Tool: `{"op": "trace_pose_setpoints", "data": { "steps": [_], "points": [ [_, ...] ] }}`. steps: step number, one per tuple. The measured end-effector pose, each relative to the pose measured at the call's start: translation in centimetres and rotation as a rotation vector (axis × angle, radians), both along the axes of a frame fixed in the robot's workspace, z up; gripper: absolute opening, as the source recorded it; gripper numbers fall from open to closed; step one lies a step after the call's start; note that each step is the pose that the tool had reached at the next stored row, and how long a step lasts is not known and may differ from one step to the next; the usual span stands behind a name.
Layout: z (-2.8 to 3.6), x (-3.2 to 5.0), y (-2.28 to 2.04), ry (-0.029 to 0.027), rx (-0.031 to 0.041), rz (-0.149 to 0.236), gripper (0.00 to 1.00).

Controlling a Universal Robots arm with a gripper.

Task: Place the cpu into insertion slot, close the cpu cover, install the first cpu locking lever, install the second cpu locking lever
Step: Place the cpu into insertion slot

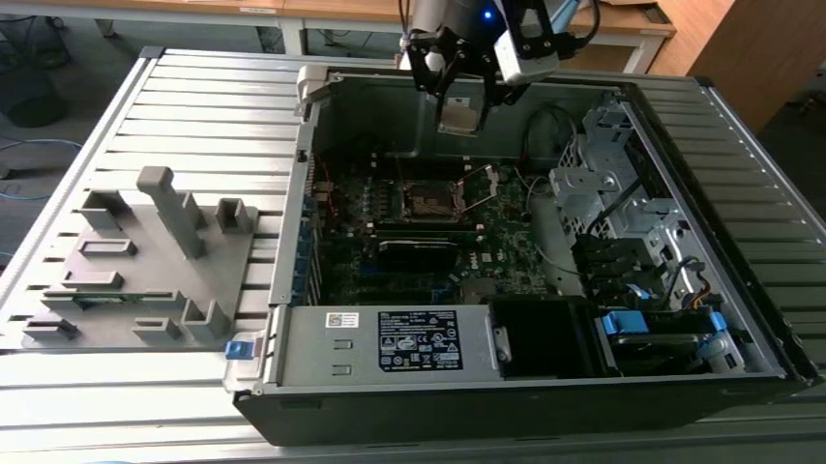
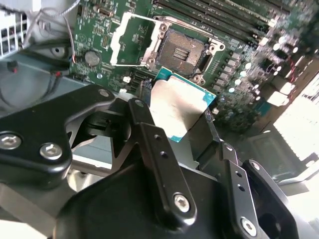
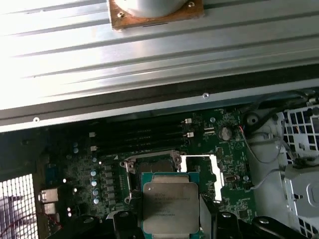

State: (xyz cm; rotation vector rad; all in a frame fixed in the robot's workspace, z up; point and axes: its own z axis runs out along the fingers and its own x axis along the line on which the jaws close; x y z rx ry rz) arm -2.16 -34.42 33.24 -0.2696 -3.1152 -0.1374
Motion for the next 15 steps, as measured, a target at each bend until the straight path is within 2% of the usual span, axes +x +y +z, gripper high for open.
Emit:
{"op": "trace_pose_setpoints", "data": {
  "steps": [2, 7, 15],
  "points": [
    [-0.02, 0.00, 0.00, 0.0002, -0.0004, -0.025, 0.54],
    [-0.11, -0.01, 0.00, -0.0003, 0.0003, -0.025, 0.54],
    [-1.49, -0.60, 0.00, -0.0003, 0.0000, -0.038, 0.54]
  ]
}}
